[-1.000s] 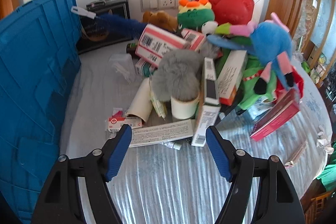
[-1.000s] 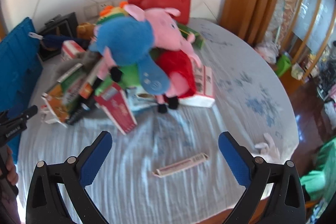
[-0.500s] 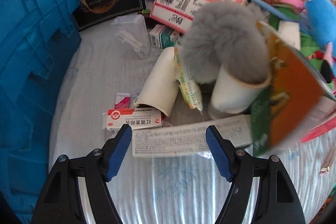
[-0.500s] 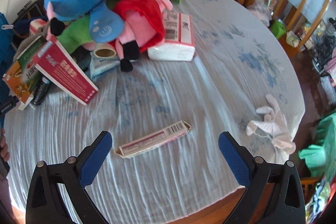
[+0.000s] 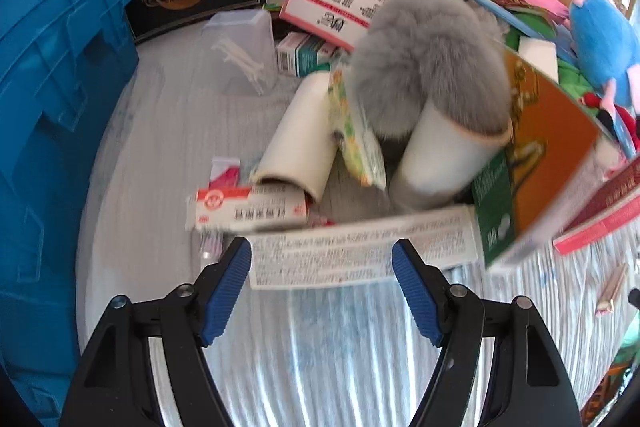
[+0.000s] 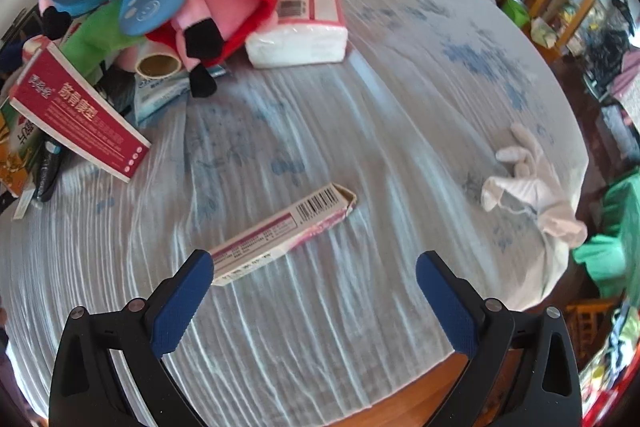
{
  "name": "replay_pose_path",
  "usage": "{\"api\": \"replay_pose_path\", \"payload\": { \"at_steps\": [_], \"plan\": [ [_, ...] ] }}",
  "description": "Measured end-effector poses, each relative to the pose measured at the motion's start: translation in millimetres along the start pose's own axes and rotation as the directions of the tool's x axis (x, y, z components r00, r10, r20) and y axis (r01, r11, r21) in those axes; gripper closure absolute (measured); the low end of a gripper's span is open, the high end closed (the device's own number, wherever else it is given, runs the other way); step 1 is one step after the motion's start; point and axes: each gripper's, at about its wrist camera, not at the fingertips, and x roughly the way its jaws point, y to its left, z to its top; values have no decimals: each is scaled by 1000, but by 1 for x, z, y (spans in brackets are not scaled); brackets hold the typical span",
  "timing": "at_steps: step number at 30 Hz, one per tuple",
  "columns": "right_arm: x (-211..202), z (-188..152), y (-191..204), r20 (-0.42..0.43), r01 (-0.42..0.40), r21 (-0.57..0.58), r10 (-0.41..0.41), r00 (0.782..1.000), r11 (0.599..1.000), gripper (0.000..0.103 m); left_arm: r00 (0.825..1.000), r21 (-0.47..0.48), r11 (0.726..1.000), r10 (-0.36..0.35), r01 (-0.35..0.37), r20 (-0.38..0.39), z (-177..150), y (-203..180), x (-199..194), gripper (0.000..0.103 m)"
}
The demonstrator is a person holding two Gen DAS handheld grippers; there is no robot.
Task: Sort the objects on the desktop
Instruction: 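Grasp the white instruction leaflet with the left gripper while the right grasps the pink ointment box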
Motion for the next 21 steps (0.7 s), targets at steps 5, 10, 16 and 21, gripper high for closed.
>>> {"api": "replay_pose_path", "payload": {
  "at_steps": [5,10,16,21],
  "plan": [
    [7,-4,-4,-18,-17,30,18,1000,999,0,1000,63,998,7,-7,-7,-9,-2,-1,30],
    [16,-1,-1,-50,-32,48,34,998,998,0,1000,130,991,10,-11,10,1,-12,1,30],
    [25,0,7,-75,-56,61,60,995,997,0,1000,237,971,-26,23,7,6,-18,-6,30],
    [26,0,16,-83,-47,58,52,995,997,0,999,290,956,-31,37,-24,5,-29,6,30]
  ]
}}
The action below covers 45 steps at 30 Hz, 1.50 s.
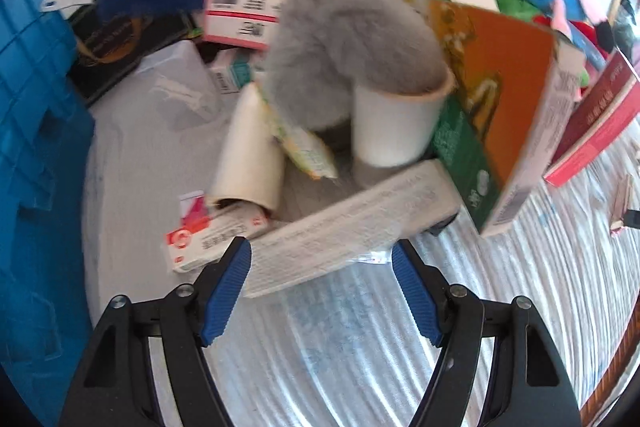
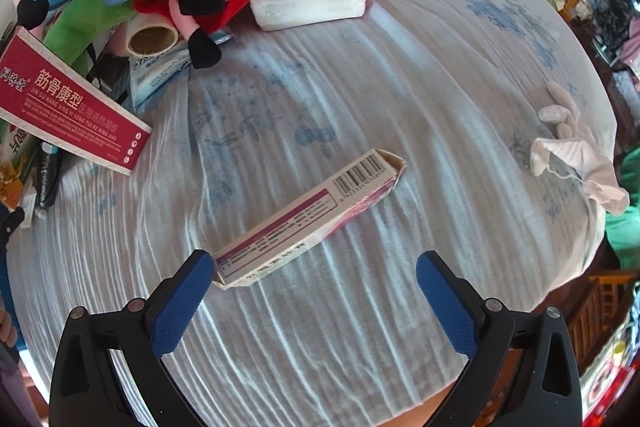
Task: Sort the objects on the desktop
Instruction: 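Grasp the white instruction leaflet with the left gripper while the right grasps the pink ointment box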
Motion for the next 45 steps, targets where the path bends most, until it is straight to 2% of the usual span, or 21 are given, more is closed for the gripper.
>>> {"api": "replay_pose_path", "payload": {
  "at_steps": [3,6,9,11,12,13,16,18,19,23,24,27,31,33,35,37,40,41,42,43,45],
  "plan": [
    [3,1,5,-8,4,0,-4,1000,1000,0,999,12,999,32,-31,-42,-1,-6,17,30],
    [8,4,6,-7,-5,20,5,1000,1000,0,998,-7,998,67,-67,-19,-3,-8,21,30],
    [10,7,11,-5,10,7,-10,1000,1000,1,994,-35,994,99,-100,-39,-6,-8,20,37],
    [11,8,16,-2,12,-14,-12,1000,1000,25,992,-93,989,111,-117,-68,-9,-3,17,48],
    [12,8,18,-8,0,-16,0,1000,1000,52,990,-119,985,115,-124,-81,-10,0,15,52],
    [11,9,22,-2,33,-34,-33,999,999,63,988,-157,979,116,-130,-98,-12,5,13,59],
    [9,8,29,3,20,-75,-20,1000,997,74,986,-284,956,34,-79,-162,-20,25,11,70],
    [6,7,33,8,-8,-97,9,1000,995,74,980,-351,936,-31,-40,-195,-33,34,16,70],
    [4,7,35,14,-22,-113,24,1000,993,74,979,-354,934,-37,-38,-201,-38,34,18,70],
    [-3,8,36,32,-44,-132,48,998,990,73,989,-307,950,8,-53,-145,-47,29,10,70],
    [-4,9,34,36,-44,-124,48,998,991,69,992,-305,951,2,-41,-127,-45,29,6,70],
    [-7,11,27,46,-32,-110,37,998,993,37,999,-327,945,-12,-2,-41,-30,31,-14,70],
    [-4,9,24,38,-33,-107,37,999,994,33,1000,-389,921,5,4,22,2,36,-19,61],
    [0,11,22,32,-26,-107,29,999,994,33,1000,-429,903,-10,8,-2,22,34,1,60],
    [3,11,21,28,-18,-105,21,999,994,33,994,-433,901,-74,31,-82,31,29,28,59],
    [9,13,25,23,-20,-110,23,999,994,27,997,-412,911,-32,1,-69,31,24,29,59],
    [10,15,26,20,-28,-125,30,999,992,22,988,-350,936,-28,-27,-150,13,16,32,59],
    [11,15,27,16,-35,-131,37,999,991,22,980,-323,944,-4,-61,-198,-2,15,35,59],
    [11,16,28,15,-39,-133,41,999,990,21,974,-314,945,15,-87,-224,-14,17,37,59],
    [11,16,29,16,-44,-136,46,999,990,21,979,-329,942,7,-75,-202,-27,21,33,57],
    [8,17,33,23,-56,-150,60,998,987,20,976,-355,930,16,-94,-218,-51,32,25,57]
  ]
}}
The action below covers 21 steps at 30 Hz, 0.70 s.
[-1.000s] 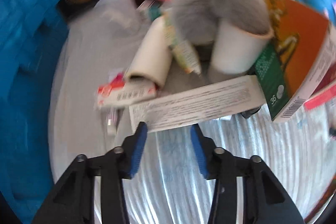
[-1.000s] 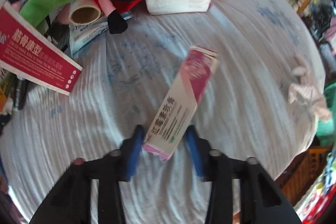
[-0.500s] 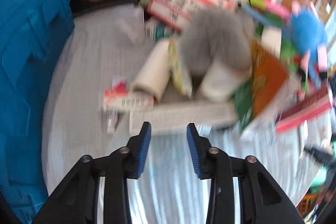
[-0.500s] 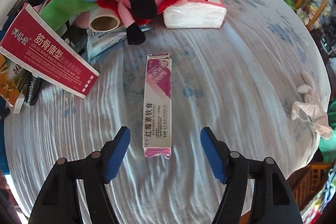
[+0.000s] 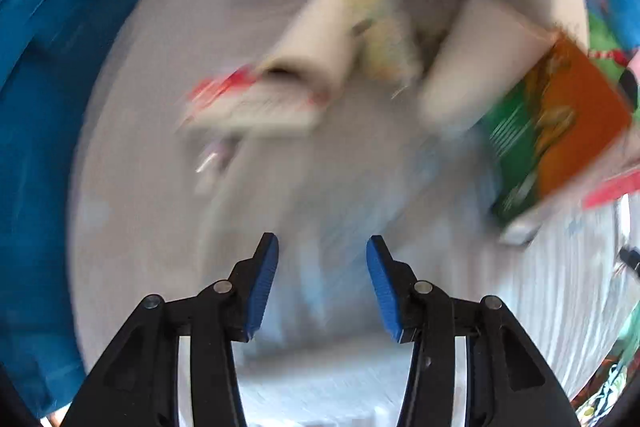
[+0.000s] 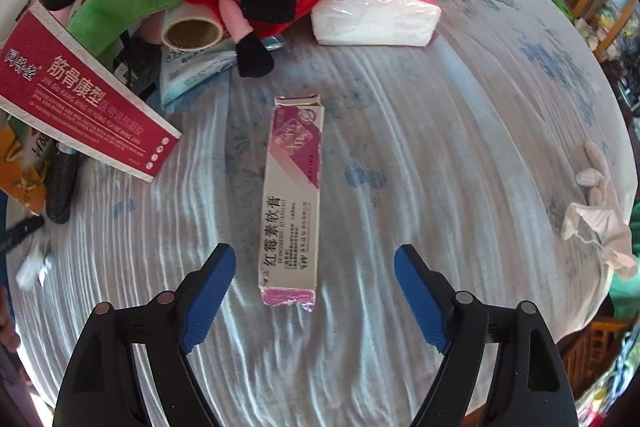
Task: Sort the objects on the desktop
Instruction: 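Grasp the white instruction leaflet with the left gripper while the right grasps the pink ointment box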
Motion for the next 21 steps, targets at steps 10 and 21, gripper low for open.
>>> {"api": "replay_pose_path", "payload": {
  "at_steps": [10,21],
  "plan": [
    [-13,-7,10,24,5,-55,-3,1000,998,17,994,27,999,-24,21,110,-50,20,-47,57],
    [-24,-40,26,11,-9,-68,10,1000,998,17,999,356,935,-2,-11,35,-97,13,-37,56]
  ]
}}
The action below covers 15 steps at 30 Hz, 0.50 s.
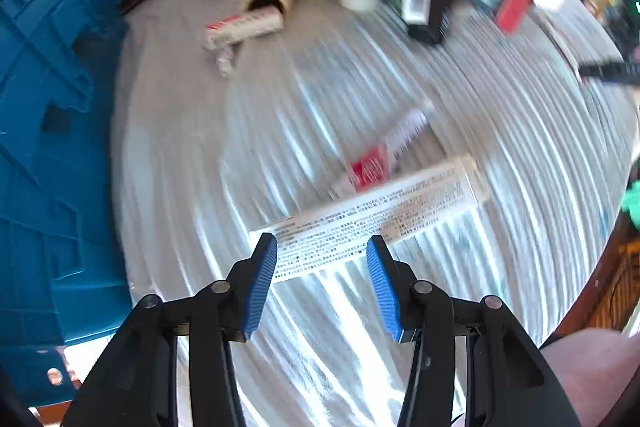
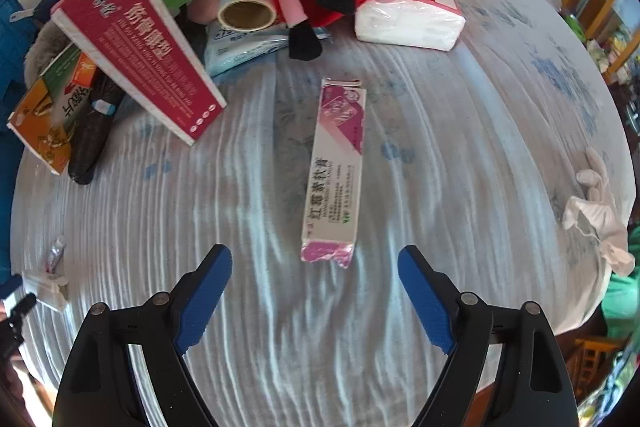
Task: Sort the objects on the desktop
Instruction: 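Grasp the white instruction leaflet with the left gripper while the right grasps the pink ointment box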
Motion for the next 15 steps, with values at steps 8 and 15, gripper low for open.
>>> {"api": "replay_pose_path", "payload": {
  "at_steps": [8,15],
  "plan": [
    [-3,-3,18,12,0,10,0,1000,1000,17,996,-137,990,-31,42,82,74,-4,22,52],
    [-13,-4,3,40,27,53,-29,999,998,14,990,63,996,-73,65,120,100,-11,6,52]
  ]
}}
